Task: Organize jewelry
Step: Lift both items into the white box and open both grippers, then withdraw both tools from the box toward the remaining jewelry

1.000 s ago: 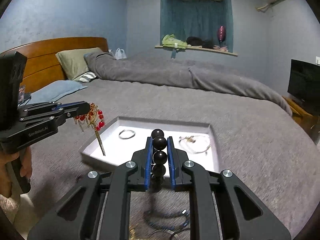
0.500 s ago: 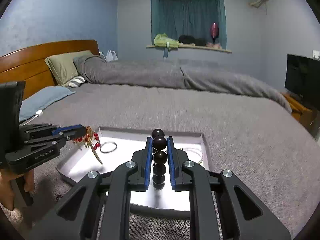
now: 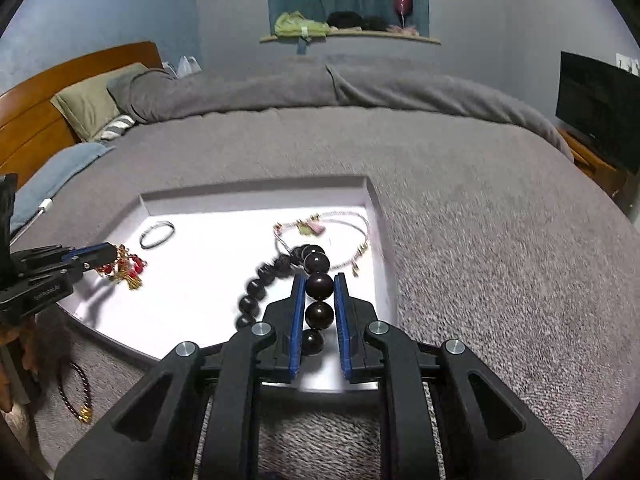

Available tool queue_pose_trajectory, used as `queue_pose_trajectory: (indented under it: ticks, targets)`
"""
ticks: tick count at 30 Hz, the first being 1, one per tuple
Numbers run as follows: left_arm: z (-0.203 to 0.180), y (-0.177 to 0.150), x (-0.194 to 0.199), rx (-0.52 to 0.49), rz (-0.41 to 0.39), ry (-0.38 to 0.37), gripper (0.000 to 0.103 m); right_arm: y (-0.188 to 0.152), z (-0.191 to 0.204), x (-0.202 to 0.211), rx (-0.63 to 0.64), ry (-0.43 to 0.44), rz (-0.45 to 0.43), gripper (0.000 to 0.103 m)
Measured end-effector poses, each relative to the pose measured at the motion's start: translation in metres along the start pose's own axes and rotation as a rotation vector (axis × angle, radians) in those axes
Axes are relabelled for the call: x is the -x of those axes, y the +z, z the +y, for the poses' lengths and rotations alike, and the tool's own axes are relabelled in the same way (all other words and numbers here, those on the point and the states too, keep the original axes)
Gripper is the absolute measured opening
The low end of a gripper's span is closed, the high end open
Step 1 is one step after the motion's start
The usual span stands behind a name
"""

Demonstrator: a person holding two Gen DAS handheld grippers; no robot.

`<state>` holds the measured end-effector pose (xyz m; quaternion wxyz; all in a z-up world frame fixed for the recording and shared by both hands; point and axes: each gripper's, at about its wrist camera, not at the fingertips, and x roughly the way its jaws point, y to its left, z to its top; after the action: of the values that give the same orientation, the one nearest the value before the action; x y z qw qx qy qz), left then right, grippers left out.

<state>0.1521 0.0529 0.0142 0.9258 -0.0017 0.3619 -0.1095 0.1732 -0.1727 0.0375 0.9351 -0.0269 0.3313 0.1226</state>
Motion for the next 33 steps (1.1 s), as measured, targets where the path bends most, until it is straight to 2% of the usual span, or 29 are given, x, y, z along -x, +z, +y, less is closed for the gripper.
queue_pose_trajectory:
  ticks: [8,19,24,28,30,31,33]
  targets:
    - [-0.001,-0.001,-0.002,-0.011,0.011,0.002,0.009,-0.005,0.010,-0.010,0.040,-0.010,0.021,0.014]
    - [-0.003,-0.003,-0.006,-0.034,0.015,0.011,0.012,-0.006,0.006,-0.009,0.033,-0.001,0.008,0.015]
    - [-0.006,-0.003,-0.005,-0.043,0.003,0.005,0.021,-0.005,0.004,-0.006,0.019,0.019,-0.001,0.017]
    - [-0.010,-0.004,-0.002,-0.049,-0.016,0.018,0.027,-0.005,0.004,0.000,0.013,0.017,-0.027,0.031]
    - [-0.013,-0.005,0.002,-0.057,-0.039,0.027,0.043,-0.005,0.005,0.003,0.010,0.004,-0.039,0.037]
    - [-0.014,-0.005,0.007,-0.054,-0.057,0.029,0.046,-0.005,0.004,0.005,0.006,-0.003,-0.045,0.042]
    - [-0.017,-0.004,0.013,-0.042,-0.082,0.013,0.053,-0.007,0.004,0.010,-0.006,-0.022,-0.058,0.047]
